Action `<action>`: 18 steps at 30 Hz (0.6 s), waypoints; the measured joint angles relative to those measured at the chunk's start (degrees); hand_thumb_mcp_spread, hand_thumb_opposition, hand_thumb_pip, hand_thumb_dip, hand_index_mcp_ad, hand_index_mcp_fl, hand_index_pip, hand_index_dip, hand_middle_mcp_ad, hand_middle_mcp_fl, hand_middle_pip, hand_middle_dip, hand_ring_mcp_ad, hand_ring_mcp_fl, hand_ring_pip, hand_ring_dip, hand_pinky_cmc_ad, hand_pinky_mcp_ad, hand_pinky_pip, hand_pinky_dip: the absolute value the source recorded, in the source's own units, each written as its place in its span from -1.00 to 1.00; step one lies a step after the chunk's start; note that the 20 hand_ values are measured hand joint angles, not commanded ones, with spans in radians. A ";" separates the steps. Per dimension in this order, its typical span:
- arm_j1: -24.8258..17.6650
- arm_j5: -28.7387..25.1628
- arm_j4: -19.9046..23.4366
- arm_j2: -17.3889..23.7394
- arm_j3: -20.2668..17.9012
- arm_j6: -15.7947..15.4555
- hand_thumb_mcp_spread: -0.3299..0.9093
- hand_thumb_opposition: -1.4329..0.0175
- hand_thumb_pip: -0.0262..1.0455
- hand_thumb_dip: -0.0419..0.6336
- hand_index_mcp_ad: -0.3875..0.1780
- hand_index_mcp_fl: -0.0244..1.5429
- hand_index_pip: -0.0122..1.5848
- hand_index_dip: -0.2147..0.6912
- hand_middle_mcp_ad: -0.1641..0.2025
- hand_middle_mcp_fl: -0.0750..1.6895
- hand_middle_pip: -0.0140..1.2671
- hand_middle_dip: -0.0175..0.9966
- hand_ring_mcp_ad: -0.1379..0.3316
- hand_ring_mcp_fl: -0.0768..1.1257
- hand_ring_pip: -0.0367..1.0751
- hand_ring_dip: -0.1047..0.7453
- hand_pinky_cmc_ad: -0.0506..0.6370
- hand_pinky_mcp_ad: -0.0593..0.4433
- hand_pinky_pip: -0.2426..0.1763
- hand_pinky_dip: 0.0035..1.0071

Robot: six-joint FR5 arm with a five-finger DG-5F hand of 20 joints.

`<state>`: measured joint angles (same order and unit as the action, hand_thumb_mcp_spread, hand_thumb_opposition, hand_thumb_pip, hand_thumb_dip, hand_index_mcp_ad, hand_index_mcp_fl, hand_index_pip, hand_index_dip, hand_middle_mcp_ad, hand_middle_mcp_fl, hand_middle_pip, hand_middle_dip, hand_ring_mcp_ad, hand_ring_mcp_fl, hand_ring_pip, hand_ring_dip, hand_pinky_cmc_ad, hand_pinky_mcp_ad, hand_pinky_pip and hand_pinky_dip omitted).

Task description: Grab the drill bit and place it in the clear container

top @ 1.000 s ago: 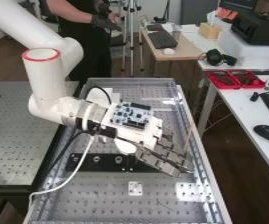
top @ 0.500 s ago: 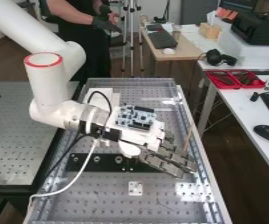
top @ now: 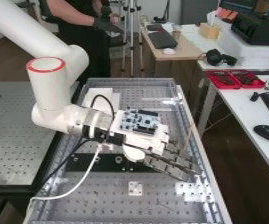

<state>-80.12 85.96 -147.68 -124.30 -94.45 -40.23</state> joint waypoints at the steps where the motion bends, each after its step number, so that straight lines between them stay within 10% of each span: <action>1: 0.04 0.13 0.04 -0.07 0.05 0.02 0.35 -0.19 0.16 -0.08 0.06 -0.63 0.65 -0.04 0.39 -0.67 -0.76 -0.56 0.08 -0.83 -0.76 -0.64 -0.18 -0.25 -0.13 -0.63; 18: 0.39 1.93 0.20 -0.64 0.44 1.10 0.40 -0.22 0.05 -0.08 -0.03 -0.52 0.64 -0.04 0.29 -0.67 -0.76 -0.56 0.07 -0.82 -0.77 -0.63 -0.08 -0.25 -0.13 -0.63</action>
<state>-79.73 87.90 -147.48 -124.94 -94.01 -39.13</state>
